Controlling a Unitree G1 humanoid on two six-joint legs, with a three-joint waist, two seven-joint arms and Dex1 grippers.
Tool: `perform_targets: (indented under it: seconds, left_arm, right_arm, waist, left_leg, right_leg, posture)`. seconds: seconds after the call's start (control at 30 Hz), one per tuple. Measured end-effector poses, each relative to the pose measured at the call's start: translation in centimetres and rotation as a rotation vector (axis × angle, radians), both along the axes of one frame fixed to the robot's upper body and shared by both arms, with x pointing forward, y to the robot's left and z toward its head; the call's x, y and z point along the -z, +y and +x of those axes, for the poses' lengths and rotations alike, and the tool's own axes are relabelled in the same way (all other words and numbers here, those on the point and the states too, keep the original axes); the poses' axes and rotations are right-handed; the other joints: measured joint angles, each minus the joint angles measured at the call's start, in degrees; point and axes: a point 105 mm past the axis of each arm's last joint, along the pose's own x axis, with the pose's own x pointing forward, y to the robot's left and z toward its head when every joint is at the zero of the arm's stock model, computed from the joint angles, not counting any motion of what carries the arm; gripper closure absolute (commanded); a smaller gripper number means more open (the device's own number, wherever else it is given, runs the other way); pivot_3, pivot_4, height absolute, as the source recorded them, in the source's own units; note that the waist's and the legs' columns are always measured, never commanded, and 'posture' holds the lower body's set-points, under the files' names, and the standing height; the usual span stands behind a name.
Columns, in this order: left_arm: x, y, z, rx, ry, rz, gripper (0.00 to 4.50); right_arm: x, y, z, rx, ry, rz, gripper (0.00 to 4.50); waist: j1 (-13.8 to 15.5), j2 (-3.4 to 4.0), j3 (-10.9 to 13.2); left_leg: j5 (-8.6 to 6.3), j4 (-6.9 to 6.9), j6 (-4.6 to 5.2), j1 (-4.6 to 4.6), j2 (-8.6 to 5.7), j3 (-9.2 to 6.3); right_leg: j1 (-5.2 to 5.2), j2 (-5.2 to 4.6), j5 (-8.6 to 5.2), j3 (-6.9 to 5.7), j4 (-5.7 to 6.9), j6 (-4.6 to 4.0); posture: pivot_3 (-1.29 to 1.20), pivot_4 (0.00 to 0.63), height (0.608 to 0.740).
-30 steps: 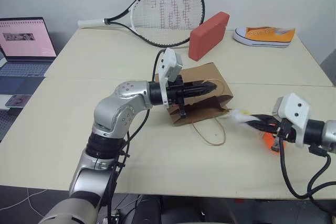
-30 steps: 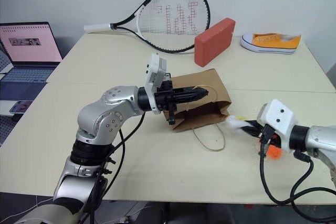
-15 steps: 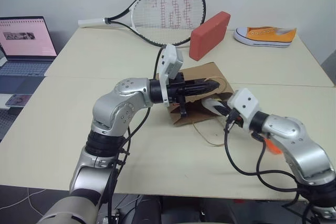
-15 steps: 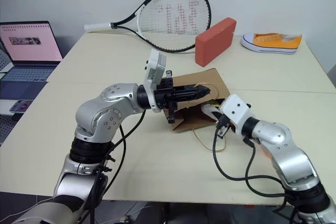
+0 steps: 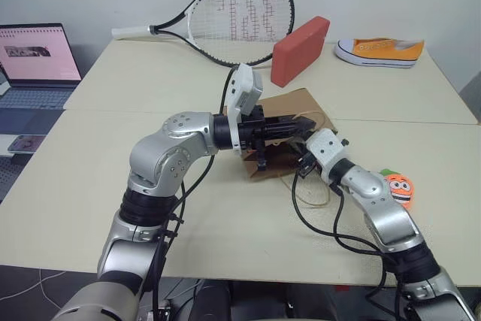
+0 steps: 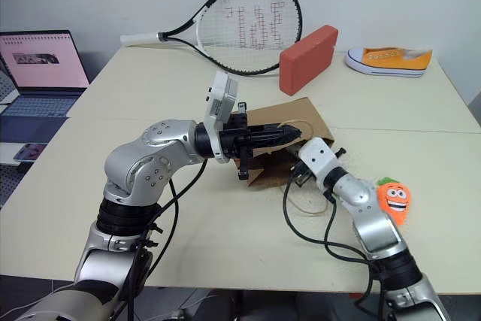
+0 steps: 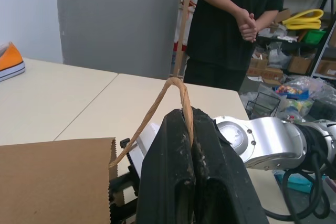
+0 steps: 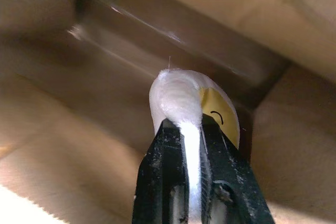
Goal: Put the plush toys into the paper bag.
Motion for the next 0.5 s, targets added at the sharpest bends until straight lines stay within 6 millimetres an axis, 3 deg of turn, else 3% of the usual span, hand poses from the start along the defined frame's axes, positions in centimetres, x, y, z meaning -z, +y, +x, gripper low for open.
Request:
perform_targets:
  seconds: [0.3,0.5]
  left_arm:
    - [0.1,0.0,0.1,-0.009,0.005,0.003,4.50]
    - [0.3,-0.3,0.2,-0.017,0.011,0.005,4.50]
  right_arm:
    - [0.1,0.0,0.4,-0.013,-0.056,-0.055,0.06]
    - [-0.4,0.4,-1.5,-0.104,0.011,-0.039,0.02]
  waist:
    - [-0.01,0.00,0.00]
    - [0.02,0.00,0.00]
  left_leg:
    - [0.00,-0.03,0.00,0.02,0.01,-0.01]
    - [0.00,-0.03,0.00,0.00,0.00,-0.04]
  right_leg:
    - [0.00,0.00,0.00,0.00,0.01,0.00]
    - [0.00,0.00,0.00,-0.01,0.00,0.00]
  posture:
    - [0.00,0.150,0.740]
    - [0.00,0.150,0.740]
